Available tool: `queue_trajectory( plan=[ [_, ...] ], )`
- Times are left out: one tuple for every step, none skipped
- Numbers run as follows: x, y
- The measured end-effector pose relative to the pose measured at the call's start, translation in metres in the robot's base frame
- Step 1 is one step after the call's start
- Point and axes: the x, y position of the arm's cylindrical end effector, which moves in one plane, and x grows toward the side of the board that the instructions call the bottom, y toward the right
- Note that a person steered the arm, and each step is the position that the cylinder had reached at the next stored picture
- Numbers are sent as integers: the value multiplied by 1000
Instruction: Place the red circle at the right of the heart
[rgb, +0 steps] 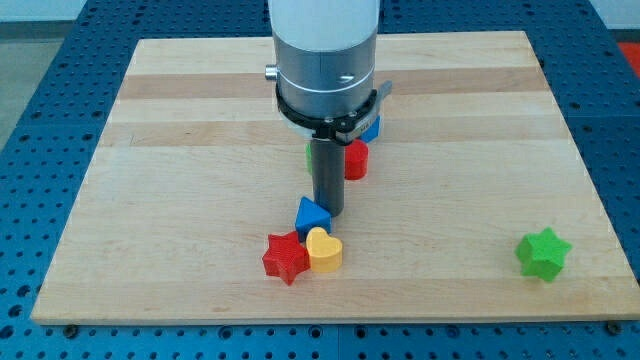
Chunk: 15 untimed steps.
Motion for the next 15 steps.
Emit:
queue_trajectory(
  plan=[
    [0,0],
    [-1,2],
    [-23,22],
    [-44,18],
    [-57,-4],
    [-75,-22],
    [-90,-2],
    [-114,22],
    [-110,31],
    [-86,30],
    [-63,29],
    [-41,29],
    [-24,29],
    [-18,29],
    [-18,33]
  ],
)
